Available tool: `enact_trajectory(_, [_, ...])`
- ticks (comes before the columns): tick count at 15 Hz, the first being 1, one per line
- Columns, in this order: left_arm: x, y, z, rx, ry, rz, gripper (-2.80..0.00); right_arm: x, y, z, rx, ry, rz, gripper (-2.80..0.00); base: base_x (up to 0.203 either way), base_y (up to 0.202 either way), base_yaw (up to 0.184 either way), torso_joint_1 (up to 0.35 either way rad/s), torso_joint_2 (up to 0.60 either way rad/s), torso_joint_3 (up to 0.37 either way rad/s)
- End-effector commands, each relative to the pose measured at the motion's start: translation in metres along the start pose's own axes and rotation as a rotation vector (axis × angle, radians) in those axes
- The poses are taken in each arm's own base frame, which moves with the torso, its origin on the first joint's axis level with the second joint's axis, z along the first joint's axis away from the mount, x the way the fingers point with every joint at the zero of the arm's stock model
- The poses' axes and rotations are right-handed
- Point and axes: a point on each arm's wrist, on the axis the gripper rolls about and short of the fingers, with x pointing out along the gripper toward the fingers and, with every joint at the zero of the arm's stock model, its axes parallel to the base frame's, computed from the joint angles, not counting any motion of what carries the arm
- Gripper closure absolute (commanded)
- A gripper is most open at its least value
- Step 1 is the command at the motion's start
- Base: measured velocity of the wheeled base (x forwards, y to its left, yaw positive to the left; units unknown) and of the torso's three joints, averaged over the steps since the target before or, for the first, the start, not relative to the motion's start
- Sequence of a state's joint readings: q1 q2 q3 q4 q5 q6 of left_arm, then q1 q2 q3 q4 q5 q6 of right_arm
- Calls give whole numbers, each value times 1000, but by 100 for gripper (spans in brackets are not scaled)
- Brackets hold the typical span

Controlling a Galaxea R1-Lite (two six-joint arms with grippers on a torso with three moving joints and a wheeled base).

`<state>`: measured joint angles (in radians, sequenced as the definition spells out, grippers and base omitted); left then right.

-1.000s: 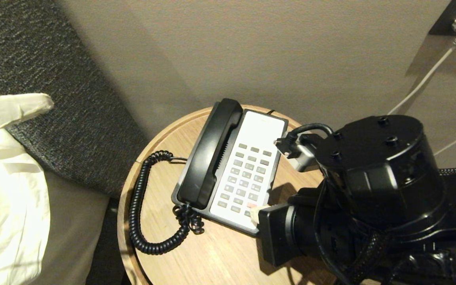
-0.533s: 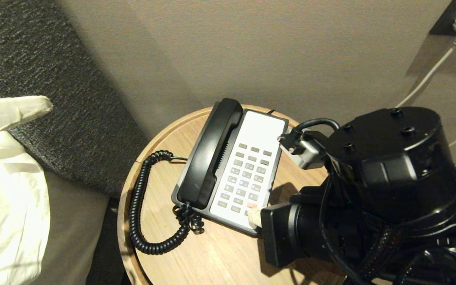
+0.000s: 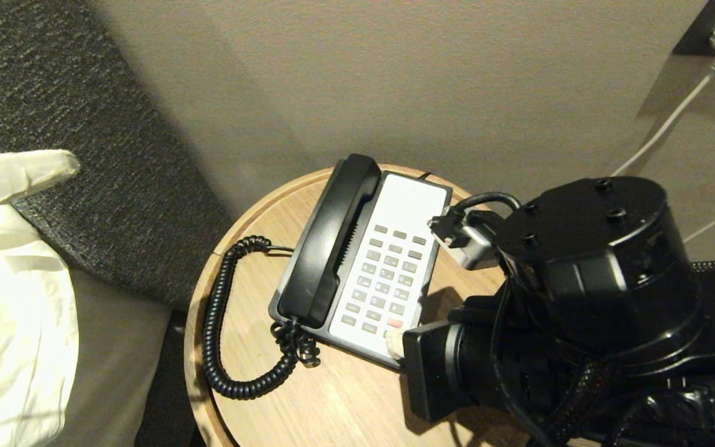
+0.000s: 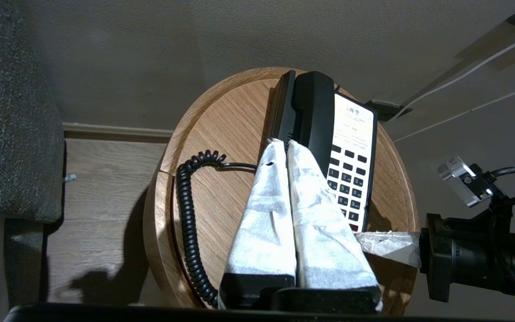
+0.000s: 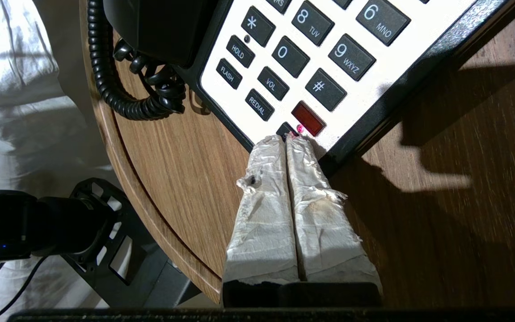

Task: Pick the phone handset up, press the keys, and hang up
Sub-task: End the call using the dial pad

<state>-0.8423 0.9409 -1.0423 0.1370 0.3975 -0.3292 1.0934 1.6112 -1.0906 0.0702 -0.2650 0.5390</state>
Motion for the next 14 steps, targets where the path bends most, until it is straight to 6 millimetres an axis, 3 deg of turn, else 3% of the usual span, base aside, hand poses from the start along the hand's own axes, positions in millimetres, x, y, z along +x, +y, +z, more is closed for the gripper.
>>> enact_trajectory(1, [-1,1,0,-11,-2,3,0,3,-1,-2,-1,11,-9,0,0,0,0,0,0,0])
enact_trajectory(14, [-6,4,-4,-14,0,-2,0,-1,-1,-1,-4,-1,-7,0,0,0,0,0,0,0])
